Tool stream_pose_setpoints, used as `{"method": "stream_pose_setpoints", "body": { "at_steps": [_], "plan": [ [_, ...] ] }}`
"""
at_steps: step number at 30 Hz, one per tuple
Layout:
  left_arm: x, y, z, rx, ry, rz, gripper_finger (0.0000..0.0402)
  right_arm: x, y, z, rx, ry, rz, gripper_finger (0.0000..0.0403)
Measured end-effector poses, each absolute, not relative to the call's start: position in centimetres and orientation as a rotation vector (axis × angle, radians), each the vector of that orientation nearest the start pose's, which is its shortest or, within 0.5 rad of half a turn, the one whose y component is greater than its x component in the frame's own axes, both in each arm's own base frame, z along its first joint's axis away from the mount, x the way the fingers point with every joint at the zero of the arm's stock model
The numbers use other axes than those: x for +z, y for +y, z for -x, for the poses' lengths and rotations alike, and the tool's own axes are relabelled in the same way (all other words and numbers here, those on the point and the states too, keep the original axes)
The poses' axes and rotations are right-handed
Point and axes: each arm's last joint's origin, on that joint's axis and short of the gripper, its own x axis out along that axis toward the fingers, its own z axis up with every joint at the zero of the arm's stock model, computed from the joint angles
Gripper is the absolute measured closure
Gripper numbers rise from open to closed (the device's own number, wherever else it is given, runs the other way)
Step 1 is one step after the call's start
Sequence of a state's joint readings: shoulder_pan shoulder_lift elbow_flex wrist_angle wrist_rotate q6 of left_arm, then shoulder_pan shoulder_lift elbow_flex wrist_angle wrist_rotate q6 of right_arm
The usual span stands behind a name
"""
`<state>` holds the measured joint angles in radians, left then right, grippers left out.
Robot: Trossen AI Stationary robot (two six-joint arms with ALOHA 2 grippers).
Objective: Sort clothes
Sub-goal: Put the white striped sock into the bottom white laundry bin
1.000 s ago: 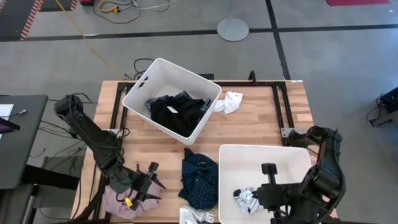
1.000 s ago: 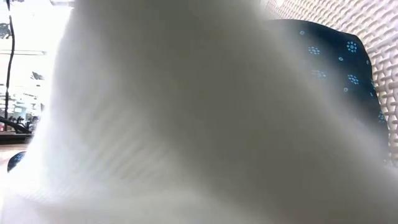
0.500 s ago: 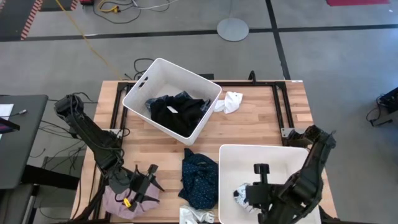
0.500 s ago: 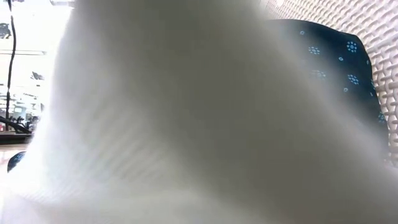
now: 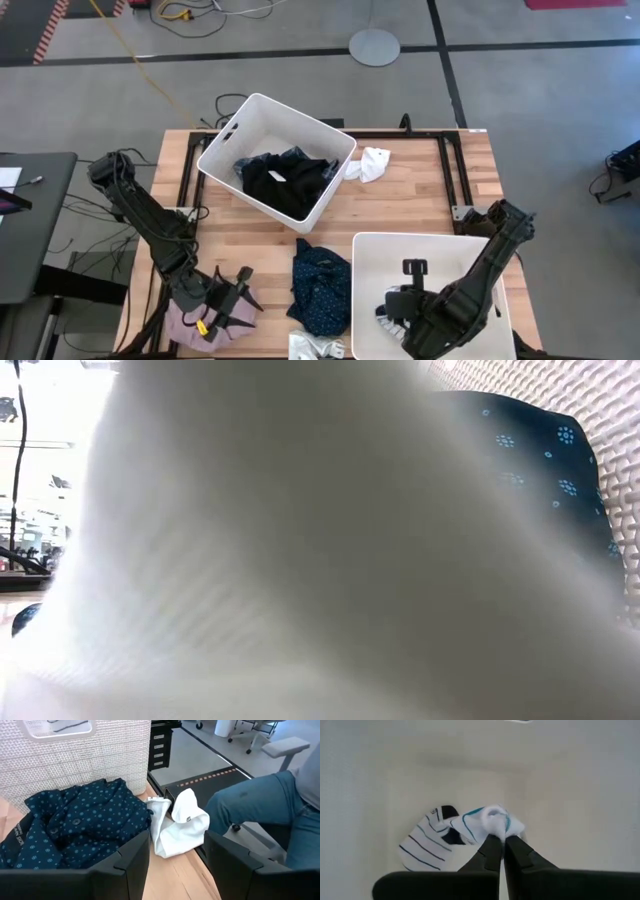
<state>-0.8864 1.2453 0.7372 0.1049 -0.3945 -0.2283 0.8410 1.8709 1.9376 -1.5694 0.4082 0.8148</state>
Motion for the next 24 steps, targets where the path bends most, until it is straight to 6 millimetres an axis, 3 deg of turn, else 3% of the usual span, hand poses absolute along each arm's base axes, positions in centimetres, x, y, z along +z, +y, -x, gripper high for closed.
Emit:
{"method": "stream_pose_setpoints", "body": {
  "at_steps": [13,24],
  "plan": [
    [25.0,-19.9,-17.7,-0.443,0.379,-0.021,0.0221,32.6,25.0,-23.7,-0.217,1.250,0.135,0.0367],
    [25.0,-19.9,-17.7,-0.443,0.379,-0.021,0.0221,32.6,24.9,-23.7,-0.249,1.245,0.094,0.0278]
  ]
}}
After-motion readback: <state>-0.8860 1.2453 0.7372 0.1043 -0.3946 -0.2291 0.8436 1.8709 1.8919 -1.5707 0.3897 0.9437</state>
